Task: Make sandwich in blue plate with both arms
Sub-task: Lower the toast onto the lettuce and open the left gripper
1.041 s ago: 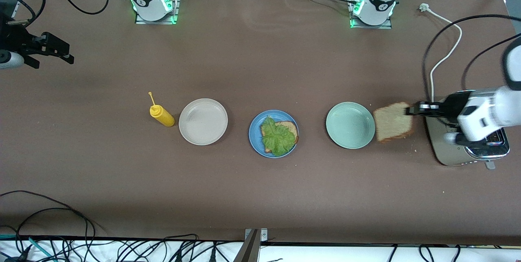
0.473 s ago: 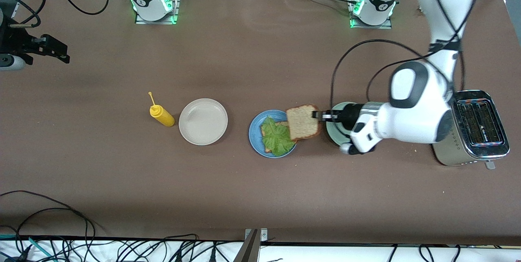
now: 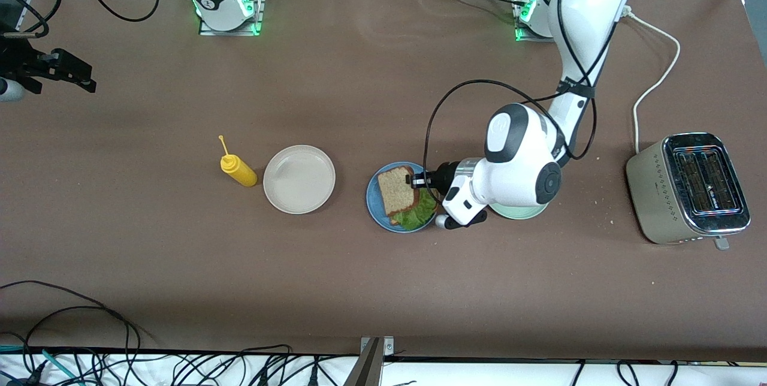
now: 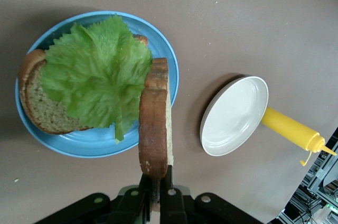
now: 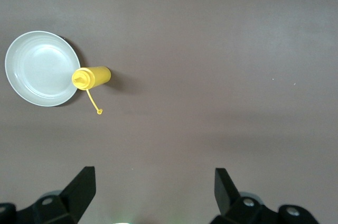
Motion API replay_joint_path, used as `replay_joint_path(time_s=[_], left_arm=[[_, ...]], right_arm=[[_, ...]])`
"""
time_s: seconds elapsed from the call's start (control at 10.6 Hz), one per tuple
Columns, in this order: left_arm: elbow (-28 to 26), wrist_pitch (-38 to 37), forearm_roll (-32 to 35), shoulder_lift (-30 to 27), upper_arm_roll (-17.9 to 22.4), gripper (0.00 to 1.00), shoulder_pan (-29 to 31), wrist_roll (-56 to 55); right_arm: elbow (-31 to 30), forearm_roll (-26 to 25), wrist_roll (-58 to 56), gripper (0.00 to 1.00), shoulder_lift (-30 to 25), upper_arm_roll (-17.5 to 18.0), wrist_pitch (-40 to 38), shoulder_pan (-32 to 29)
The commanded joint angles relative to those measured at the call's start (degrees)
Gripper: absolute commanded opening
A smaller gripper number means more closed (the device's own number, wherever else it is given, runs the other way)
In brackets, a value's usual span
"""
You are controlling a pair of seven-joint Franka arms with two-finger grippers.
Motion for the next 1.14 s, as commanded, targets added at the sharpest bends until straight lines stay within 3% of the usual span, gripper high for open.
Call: replay_joint_path(time_s=[0.0,0.09,0.19,0.28,0.38,0.76,1.04], left_arm=[[1.65,0.08,-1.72,1.43,1.07,0.00,-0.46,-0.30],[1.56,0.08,-1.11,1.87,1.07,0.00,-0.38,0.31],[1.30,-0.01,-1.10,2.83,1.16,0.18,-0.03,0.41],[1.03,0.08,-1.10,3.54,1.42,0.49,0.41,0.49],[0.86,0.08,-1.01,3.80,2.04,0.99,0.50,0.76],[-0.20,-0.88,0.47,4.16,3.70,1.00,2.00,5.49],[0.94,-10.51,0.83,2.06,10.01,1.00,4.97,6.99]], right_arm=[[1.92,1.33,-0.34,1.00,1.19,-0.23,-0.33,0.37],[1.92,1.41,-0.25,1.00,1.71,-0.23,-0.23,0.37],[1.92,1.42,-0.25,1.00,1.71,-0.14,-0.23,0.46],[1.92,1.42,-0.25,1.00,1.80,-0.14,-0.23,0.46],[1.92,1.42,-0.25,1.00,1.80,-0.14,-0.23,0.46],[2.71,1.42,-0.25,1.00,1.80,-0.32,-0.23,0.20],[2.71,1.42,-0.25,1.00,1.89,-0.40,-0.23,0.11]])
